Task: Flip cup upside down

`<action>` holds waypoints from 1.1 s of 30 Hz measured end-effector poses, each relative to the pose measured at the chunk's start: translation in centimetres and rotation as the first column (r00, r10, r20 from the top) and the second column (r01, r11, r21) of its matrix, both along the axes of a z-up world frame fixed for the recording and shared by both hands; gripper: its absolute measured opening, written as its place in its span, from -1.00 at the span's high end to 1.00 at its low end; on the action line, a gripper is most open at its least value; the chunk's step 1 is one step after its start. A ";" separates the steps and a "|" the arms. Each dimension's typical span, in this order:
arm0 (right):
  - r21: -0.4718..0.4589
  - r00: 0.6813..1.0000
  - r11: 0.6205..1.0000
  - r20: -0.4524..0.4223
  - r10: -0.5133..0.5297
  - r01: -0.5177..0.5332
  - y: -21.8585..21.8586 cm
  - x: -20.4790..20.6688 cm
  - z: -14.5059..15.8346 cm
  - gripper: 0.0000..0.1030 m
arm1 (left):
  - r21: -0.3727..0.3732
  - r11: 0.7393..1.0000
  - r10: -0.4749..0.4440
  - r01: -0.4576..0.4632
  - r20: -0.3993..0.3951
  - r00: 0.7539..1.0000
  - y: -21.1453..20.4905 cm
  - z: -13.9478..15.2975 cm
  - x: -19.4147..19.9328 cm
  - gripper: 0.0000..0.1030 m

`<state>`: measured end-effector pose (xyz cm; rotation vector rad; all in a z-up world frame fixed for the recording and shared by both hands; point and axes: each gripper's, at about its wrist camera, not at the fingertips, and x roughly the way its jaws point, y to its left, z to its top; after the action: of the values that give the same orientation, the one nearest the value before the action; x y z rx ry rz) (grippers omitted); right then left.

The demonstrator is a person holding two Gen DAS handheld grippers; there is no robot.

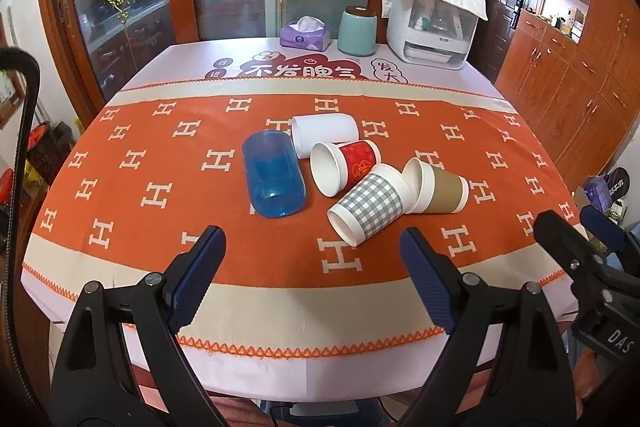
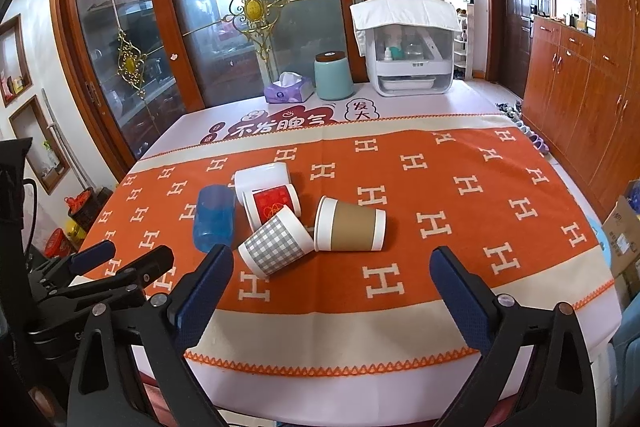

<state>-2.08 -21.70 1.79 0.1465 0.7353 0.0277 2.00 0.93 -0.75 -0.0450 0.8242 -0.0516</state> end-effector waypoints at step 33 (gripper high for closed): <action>0.013 1.000 1.000 -0.018 -0.006 0.006 -1.4 1.6 0.2 -0.88 | 0.015 0.989 -0.147 0.146 0.018 0.989 -2.0 0.9 1.1 -0.70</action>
<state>-0.44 -23.05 2.03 0.1618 0.7523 0.0256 3.15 -1.11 0.17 0.0294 0.8081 -0.1845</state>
